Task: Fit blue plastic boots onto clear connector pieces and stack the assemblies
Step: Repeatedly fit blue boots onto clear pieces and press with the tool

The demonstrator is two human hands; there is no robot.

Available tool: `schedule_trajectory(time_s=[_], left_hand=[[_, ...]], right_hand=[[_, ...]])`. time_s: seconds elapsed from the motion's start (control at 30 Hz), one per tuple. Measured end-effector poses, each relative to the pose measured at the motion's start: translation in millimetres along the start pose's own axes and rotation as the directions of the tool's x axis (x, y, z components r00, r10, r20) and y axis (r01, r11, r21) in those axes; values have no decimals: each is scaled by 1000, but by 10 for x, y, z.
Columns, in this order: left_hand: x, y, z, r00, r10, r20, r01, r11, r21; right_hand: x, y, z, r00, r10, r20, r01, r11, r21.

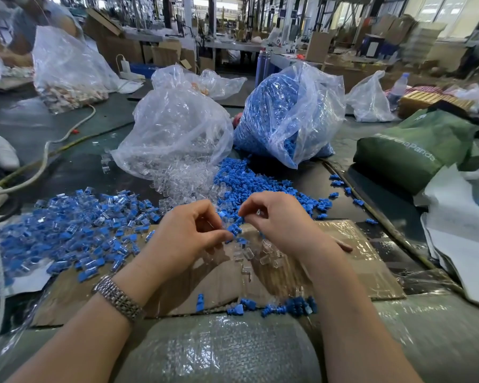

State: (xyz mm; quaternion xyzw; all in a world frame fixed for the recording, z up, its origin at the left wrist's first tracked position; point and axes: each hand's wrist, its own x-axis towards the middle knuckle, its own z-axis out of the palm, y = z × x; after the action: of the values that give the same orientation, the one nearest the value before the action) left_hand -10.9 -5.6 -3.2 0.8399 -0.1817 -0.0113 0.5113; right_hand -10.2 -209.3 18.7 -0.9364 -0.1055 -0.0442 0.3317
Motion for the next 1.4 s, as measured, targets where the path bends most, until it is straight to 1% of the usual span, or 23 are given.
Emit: schedule_trajectory(time_s=[0.07,0.1,0.17,0.27,0.4,0.5,0.57,0.63,0.7,0.73,0.8,0.87,0.93,1.1,1.3,1.37,1.4], left_hand=[[-5,31,-25,1000,-16,10,16,995,-95],[-8,40,-31,1000,-19,18,22,990,-137],[-8,44,-43,999,-28,28,34,970,-241],[-13,49,-53,999,-39,28,46,931,-362],[-22,84,-39,999,-43,33,52,911,-409],[-44,101,-40,995,-82,51,97,880,-464],[-43,108,-62,991,-111,72,133,816,-563],[-31,114,-80,989,-126,78,146,728,-670],[-22,118,-91,986,-136,93,160,668,-726],[-25,124,-93,985,-138,106,171,662,-730],[-30,142,-97,982,-141,124,187,691,-698],[-40,163,-106,983,-145,114,184,717,-672],[-45,170,-110,986,-141,93,167,717,-677],[-77,179,-125,989,-126,77,144,716,-683],[-84,166,-134,994,-91,65,112,777,-620],[-80,170,-138,994,-87,66,109,776,-622],[-76,167,-142,994,-87,62,107,769,-630]], right_hand=[[-44,-36,-48,998,-63,-6,63,978,196],[-60,-54,-61,997,-81,-1,78,964,256],[-78,-86,-66,993,-120,13,110,944,312],[-87,-113,-60,988,-154,26,136,927,349],[-102,-130,-65,983,-179,33,156,922,355],[-101,-157,-37,980,-200,9,184,916,355],[-97,-169,-34,979,-205,-18,197,905,377],[-97,-176,-54,977,-208,-50,209,885,415],[-102,-181,-69,971,-225,-74,234,867,440],[-103,-181,-76,968,-236,-83,248,863,440],[-102,-181,-83,964,-248,-94,264,864,428],[-104,-175,-84,962,-255,-96,271,862,429],[-116,-167,-80,963,-251,-99,268,859,437],[-127,-158,-88,969,-229,-89,244,858,452],[-143,-186,-93,973,-225,-57,228,880,417],[-150,-178,-131,979,-204,-24,196,893,406],[-151,-157,-154,984,-176,-29,174,906,386]])
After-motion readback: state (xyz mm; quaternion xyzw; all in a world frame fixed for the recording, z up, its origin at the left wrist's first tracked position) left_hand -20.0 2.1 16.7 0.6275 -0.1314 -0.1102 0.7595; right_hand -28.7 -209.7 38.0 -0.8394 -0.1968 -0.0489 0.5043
